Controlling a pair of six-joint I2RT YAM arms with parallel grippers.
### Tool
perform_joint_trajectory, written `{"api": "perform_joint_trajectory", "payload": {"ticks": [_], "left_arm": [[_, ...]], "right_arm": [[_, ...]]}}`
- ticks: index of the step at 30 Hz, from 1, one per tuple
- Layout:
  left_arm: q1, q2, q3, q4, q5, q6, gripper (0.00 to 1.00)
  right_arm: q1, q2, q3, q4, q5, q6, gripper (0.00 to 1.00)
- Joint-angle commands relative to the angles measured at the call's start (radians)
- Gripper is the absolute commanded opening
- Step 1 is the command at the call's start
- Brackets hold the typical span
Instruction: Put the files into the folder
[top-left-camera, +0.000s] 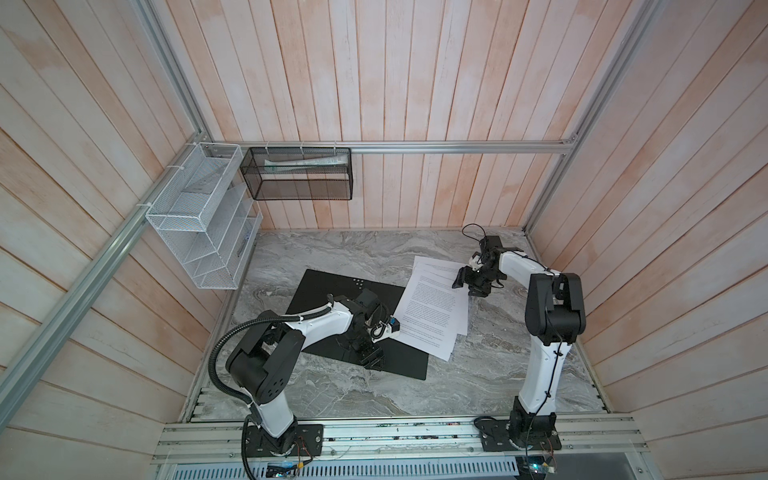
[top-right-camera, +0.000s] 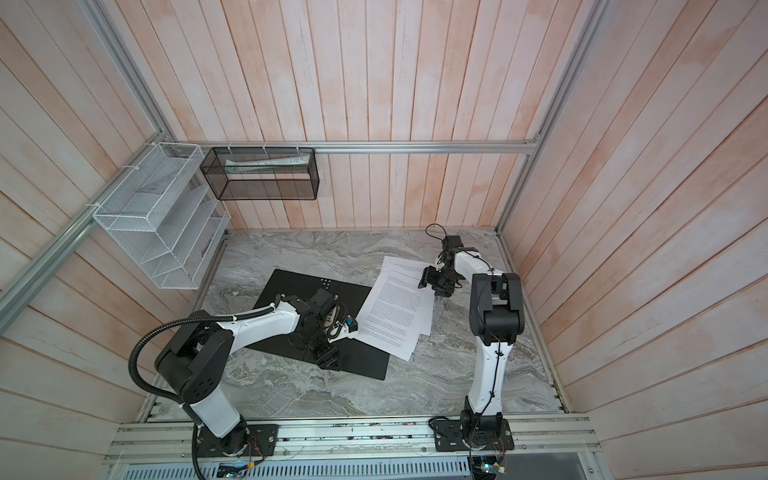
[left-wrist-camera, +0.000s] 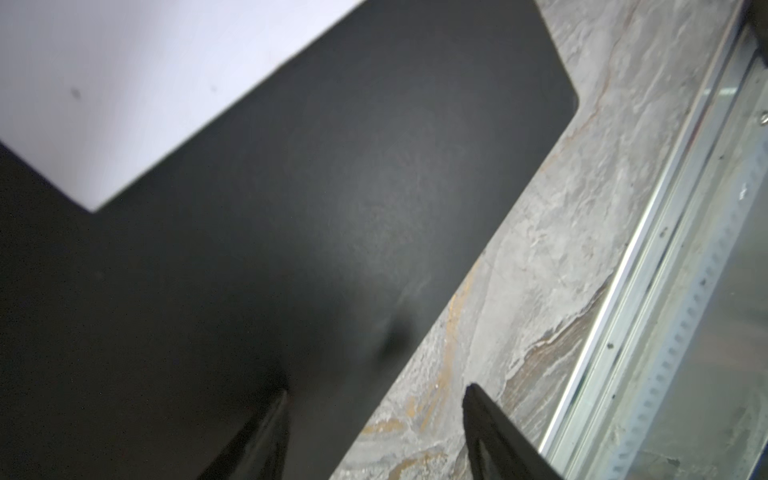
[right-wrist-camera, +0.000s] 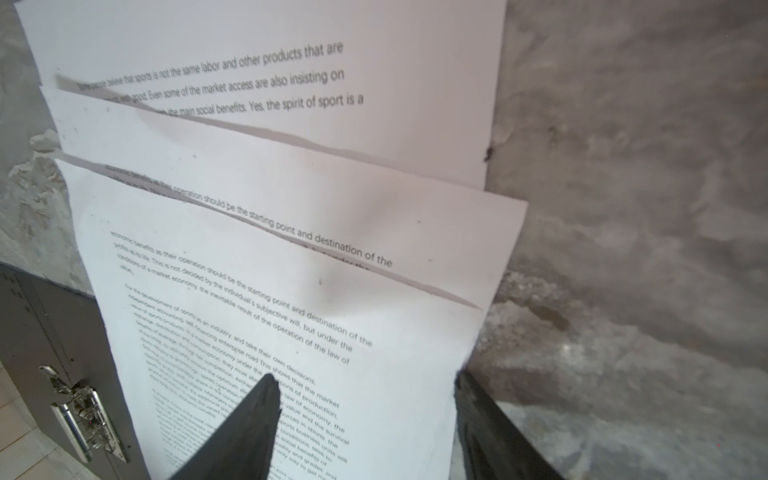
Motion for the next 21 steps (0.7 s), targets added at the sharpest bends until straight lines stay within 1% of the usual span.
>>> {"api": "perform_joint_trajectory", "payload": {"ticks": [1, 11, 17, 19, 21], "left_arm": [[-0.006, 0.069, -0.002, 0.044, 0.014, -0.037, 0.68], [-0.008, 0.151, 0.054, 0.085, 0.033, -0.11, 0.68], [-0.007, 0.182, 0.095, 0.11, 0.07, -0.165, 0.68], [-0.007, 0.181, 0.119, 0.09, 0.058, -0.167, 0.68], [-0.007, 0.165, 0.156, 0.021, 0.042, -0.145, 0.67]], "right_arm": [[0.019, 0.027, -0.043, -0.023, -0.037, -0.009, 0.68], [0.041, -0.007, -0.082, 0.0, -0.098, -0.002, 0.68], [0.052, -0.027, -0.104, 0.008, -0.095, 0.002, 0.68], [0.05, -0.028, -0.101, 0.001, -0.081, -0.003, 0.68], [0.044, -0.023, -0.088, -0.011, -0.057, -0.002, 0.68]]}}
